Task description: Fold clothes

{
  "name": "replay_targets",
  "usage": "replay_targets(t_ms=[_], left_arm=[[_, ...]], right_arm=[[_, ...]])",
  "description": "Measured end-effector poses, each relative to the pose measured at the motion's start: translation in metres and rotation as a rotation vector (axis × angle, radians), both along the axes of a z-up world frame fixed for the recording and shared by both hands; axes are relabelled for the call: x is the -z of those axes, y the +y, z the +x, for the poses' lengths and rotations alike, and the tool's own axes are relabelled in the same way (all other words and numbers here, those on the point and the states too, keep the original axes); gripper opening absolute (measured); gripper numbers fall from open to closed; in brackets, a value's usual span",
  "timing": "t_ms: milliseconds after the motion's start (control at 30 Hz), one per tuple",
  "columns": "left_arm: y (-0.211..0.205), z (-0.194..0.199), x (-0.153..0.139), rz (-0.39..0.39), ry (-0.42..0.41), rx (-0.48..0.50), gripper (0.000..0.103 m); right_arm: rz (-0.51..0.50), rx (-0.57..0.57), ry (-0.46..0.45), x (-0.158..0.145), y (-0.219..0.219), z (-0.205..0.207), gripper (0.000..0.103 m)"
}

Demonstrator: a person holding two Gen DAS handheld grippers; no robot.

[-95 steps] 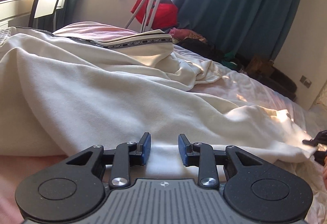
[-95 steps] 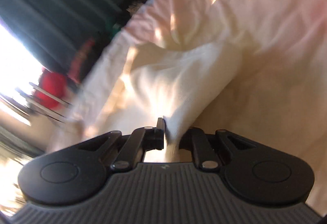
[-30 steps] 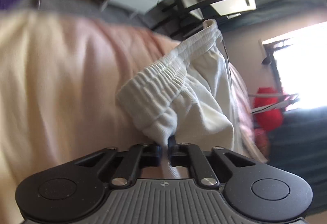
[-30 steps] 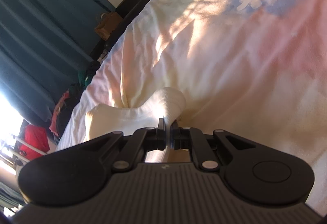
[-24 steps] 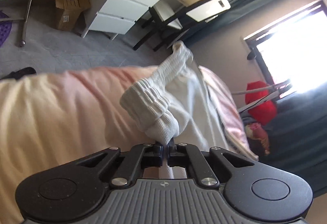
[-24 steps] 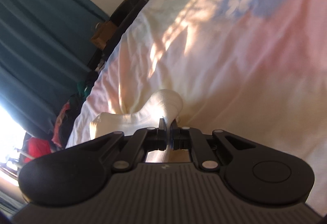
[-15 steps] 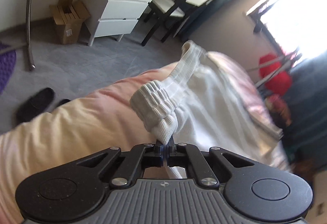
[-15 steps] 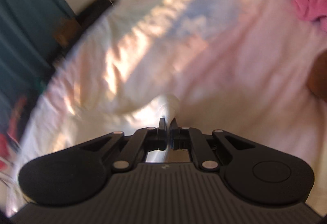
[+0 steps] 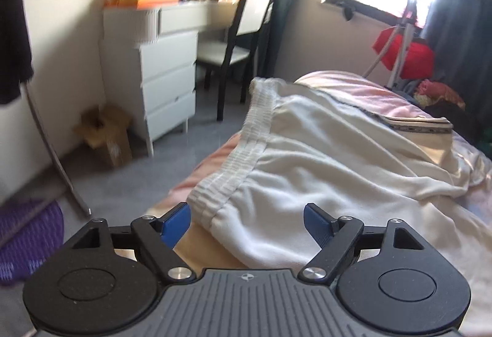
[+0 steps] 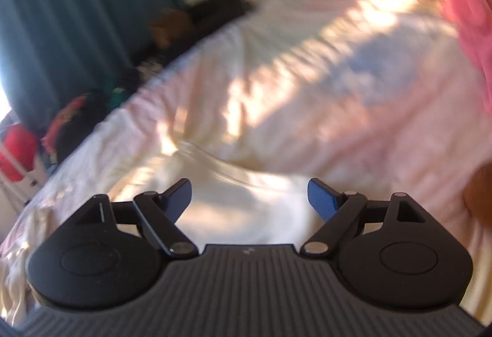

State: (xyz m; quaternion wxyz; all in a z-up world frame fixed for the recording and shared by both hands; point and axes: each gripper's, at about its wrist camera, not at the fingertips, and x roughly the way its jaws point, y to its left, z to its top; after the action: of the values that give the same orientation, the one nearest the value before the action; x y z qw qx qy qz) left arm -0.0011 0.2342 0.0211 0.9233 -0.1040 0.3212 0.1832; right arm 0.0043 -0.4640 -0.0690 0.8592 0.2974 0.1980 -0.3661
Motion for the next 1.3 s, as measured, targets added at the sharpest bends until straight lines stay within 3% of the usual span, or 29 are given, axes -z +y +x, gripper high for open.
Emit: replay_targets(t_ms=[133,367,500,667,967,1300], left_arm=[[-0.045,0.002,-0.018,0.044,-0.068,0.103,0.089],[-0.133,0.021,-0.043,0.019,-0.185,0.289,0.094],[-0.179,0.036,-0.049,0.018,-0.231,0.386,0.095],[-0.223,0.056,-0.036,0.013,-0.246,0.516,0.097],[-0.231,0.074,0.017,0.069,-0.255,0.517,0.097],[-0.217,0.077,0.043,0.053,-0.188,0.52,0.097]], right_arm=[[-0.107,-0.155,-0.069,-0.034,0.037,0.006,0.084],[-0.206,-0.487,-0.157,-0.076,0.114,0.014,0.084],[-0.226,-0.615,-0.195,-0.088,0.153,0.018,0.084],[-0.239,-0.72,-0.192,-0.084,0.19,0.026,0.084],[-0.346,-0.801,-0.121,-0.053,0.237,0.035,0.084],[-0.334,-0.861,-0.001,-0.023,0.256,0.055,0.084]])
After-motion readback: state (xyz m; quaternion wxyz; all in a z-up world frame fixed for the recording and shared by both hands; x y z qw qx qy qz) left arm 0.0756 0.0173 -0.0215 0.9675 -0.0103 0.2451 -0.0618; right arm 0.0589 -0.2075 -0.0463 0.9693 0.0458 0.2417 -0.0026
